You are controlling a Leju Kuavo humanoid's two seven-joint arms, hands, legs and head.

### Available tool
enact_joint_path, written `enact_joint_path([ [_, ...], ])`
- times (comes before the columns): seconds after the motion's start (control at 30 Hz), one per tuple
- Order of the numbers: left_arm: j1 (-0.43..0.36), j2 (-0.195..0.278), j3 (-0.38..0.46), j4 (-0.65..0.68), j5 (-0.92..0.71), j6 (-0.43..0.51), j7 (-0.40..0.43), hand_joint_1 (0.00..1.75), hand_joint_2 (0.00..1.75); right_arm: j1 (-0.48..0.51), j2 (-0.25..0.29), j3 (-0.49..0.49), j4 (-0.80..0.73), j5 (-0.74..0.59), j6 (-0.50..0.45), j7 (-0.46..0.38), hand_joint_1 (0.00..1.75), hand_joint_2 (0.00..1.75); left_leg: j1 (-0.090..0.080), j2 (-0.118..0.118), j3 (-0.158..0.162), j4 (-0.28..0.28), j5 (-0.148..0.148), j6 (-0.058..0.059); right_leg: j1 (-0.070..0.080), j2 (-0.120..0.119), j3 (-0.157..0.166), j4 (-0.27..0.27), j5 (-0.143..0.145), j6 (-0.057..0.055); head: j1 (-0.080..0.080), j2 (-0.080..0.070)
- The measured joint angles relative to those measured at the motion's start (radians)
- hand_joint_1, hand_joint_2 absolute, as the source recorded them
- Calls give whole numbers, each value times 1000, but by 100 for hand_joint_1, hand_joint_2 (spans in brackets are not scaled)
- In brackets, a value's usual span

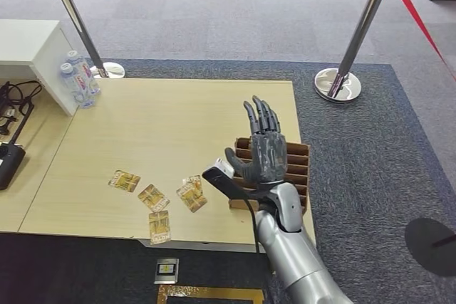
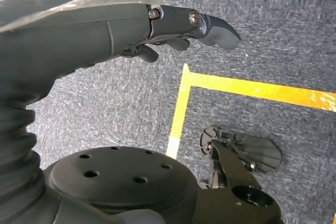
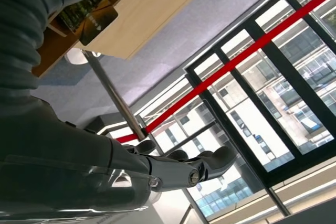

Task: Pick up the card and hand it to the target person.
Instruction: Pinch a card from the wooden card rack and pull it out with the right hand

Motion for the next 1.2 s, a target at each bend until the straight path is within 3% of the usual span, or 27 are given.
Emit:
enact_joint_path([
  [0.3, 0, 1, -1, 0, -15, -10, -8, 0, 175, -89, -8, 103, 90, 76, 74, 208, 49, 175, 0, 0, 0, 0, 0, 0, 0, 0, 0, 0, 0, 0, 0, 0],
  [0.6, 0, 2, -2, 3, -8, -3, -9, 0, 175, -152, -29, 136, 151, 68, 96, 252, 48, 175, 0, 0, 0, 0, 0, 0, 0, 0, 0, 0, 0, 0, 0, 0],
  [1.2, 0, 2, -2, 7, -16, 4, -17, 0, 175, -169, -89, 155, 159, 125, 181, 378, 53, 175, 0, 0, 0, 0, 0, 0, 0, 0, 0, 0, 0, 0, 0, 0],
])
